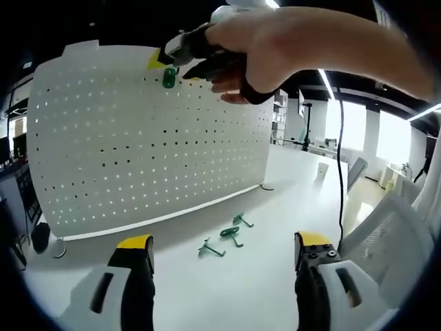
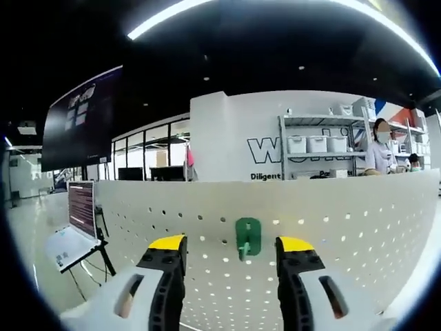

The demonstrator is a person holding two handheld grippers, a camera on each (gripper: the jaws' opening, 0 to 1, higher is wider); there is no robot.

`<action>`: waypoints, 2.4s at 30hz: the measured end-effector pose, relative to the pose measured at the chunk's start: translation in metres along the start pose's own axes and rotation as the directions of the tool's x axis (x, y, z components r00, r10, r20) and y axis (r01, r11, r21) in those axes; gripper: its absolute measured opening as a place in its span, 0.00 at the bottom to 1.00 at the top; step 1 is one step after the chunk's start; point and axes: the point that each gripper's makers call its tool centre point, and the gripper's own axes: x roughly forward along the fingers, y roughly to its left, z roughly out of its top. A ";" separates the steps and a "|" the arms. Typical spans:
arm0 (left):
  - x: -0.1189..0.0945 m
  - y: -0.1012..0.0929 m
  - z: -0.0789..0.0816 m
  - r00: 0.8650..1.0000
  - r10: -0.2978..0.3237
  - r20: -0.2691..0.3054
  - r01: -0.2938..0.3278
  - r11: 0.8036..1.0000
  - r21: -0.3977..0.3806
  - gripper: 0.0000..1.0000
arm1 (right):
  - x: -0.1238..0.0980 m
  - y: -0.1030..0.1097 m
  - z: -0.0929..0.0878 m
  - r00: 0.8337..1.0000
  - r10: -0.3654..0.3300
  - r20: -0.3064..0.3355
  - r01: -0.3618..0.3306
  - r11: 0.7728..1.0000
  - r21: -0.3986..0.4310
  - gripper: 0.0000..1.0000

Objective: Insert the hook assembly into the mounting plate slot until the hook locks in place.

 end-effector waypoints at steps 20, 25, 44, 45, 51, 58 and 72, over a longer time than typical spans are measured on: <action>-0.001 0.002 0.002 1.000 0.005 0.010 -0.005 1.000 0.004 0.87 | -0.010 0.008 -0.007 0.971 0.231 -0.056 -0.235 0.968 -0.086 0.55; 0.000 0.002 0.002 1.000 0.007 0.010 -0.007 1.000 0.005 0.87 | -0.020 0.007 -0.009 0.947 0.315 -0.056 -0.319 0.943 -0.098 0.55; -0.001 -0.001 0.010 0.999 -0.008 0.036 0.007 1.000 0.013 0.87 | -0.067 -0.004 -0.027 0.882 0.468 -0.064 -0.472 0.874 -0.114 0.59; -0.001 -0.001 0.011 0.999 -0.008 0.038 0.007 1.000 0.013 0.87 | -0.070 -0.005 -0.029 0.880 0.469 -0.069 -0.474 0.873 -0.113 0.60; -0.002 0.001 0.012 0.999 -0.003 0.037 0.002 1.000 0.015 0.88 | -0.091 -0.019 -0.052 0.884 0.458 -0.094 -0.467 0.877 -0.110 0.63; -0.004 0.001 0.013 0.999 -0.001 0.036 0.000 1.000 0.022 0.88 | -0.114 -0.032 -0.072 0.885 0.449 -0.122 -0.462 0.879 -0.116 0.66; -0.009 0.003 0.015 0.999 0.009 0.033 -0.010 0.999 0.031 0.89 | -0.162 -0.061 -0.114 0.882 0.428 -0.196 -0.451 0.889 -0.086 0.67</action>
